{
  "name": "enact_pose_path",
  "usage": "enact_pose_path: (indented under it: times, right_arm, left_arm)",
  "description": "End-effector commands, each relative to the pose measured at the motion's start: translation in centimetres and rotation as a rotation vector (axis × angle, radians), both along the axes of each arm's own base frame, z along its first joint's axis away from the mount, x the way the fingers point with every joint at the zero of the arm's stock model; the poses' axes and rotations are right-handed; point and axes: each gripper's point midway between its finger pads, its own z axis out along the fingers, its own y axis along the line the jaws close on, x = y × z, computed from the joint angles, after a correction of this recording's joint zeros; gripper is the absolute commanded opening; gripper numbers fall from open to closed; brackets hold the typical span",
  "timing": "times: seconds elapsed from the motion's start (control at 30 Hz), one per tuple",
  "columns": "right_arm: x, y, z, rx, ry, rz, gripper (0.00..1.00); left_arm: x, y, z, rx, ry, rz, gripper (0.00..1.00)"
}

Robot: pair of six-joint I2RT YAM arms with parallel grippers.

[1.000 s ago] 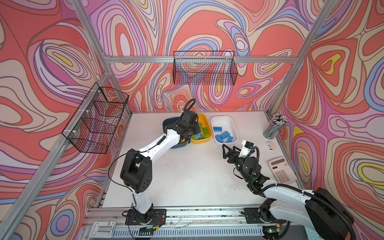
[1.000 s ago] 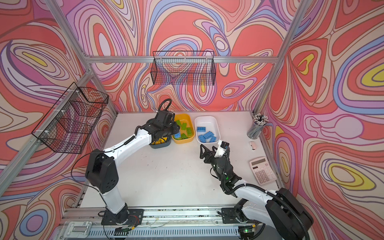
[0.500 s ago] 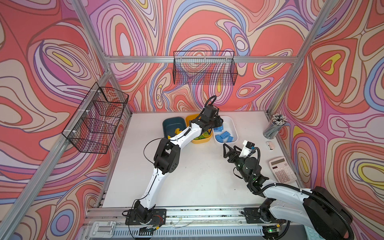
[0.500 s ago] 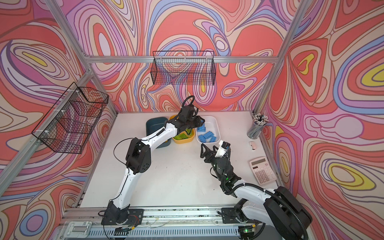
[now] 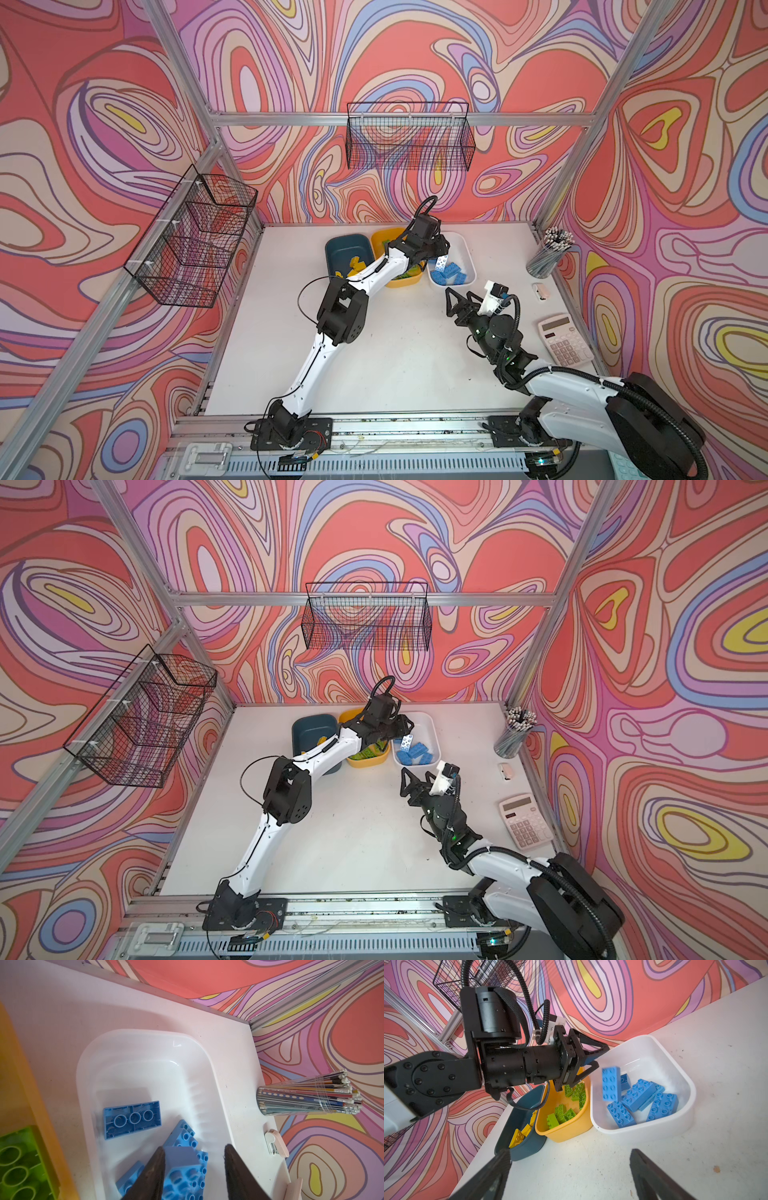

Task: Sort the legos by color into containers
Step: 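Open the left gripper to drop the blue brick into the white bin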

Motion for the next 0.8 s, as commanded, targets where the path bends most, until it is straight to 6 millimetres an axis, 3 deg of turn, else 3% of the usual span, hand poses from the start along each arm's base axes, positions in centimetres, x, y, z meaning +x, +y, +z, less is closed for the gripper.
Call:
enact_pose_path:
  times: [0.0, 0.13, 0.23, 0.37, 0.47, 0.6, 0.77]
  right_arm:
    - [0.2, 0.3, 0.2, -0.014, -0.008, 0.008, 0.94]
    - [0.2, 0.4, 0.4, -0.019, -0.014, 0.009, 0.94]
    - [0.1, 0.7, 0.6, -0.024, -0.021, 0.027, 0.94]
    - [-0.2, 1.8, 1.3, -0.044, -0.054, 0.096, 0.93]
    - [-0.5, 2.9, 1.7, -0.046, -0.091, 0.160, 0.92]
    - [-0.3, 4.9, 1.4, -0.055, -0.074, 0.236, 0.92]
    - [0.1, 11.5, -0.2, -0.161, 0.006, 0.414, 0.91]
  left_arm:
    - [0.4, 0.2, 2.0, 0.001, -0.044, 0.015, 0.60]
    - [0.4, 0.8, 3.8, 0.017, -0.080, 0.023, 0.73]
    - [0.3, 1.5, 5.1, 0.038, -0.105, 0.034, 0.75]
    - [-0.2, 3.0, 8.3, 0.042, -0.157, 0.047, 0.75]
    - [-0.8, 5.4, 11.8, 0.032, -0.212, 0.087, 0.76]
    - [-2.1, 9.4, 19.0, -0.026, -0.354, 0.151, 0.76]
    - [-7.6, 14.9, 28.0, -0.008, -0.564, 0.189, 0.76]
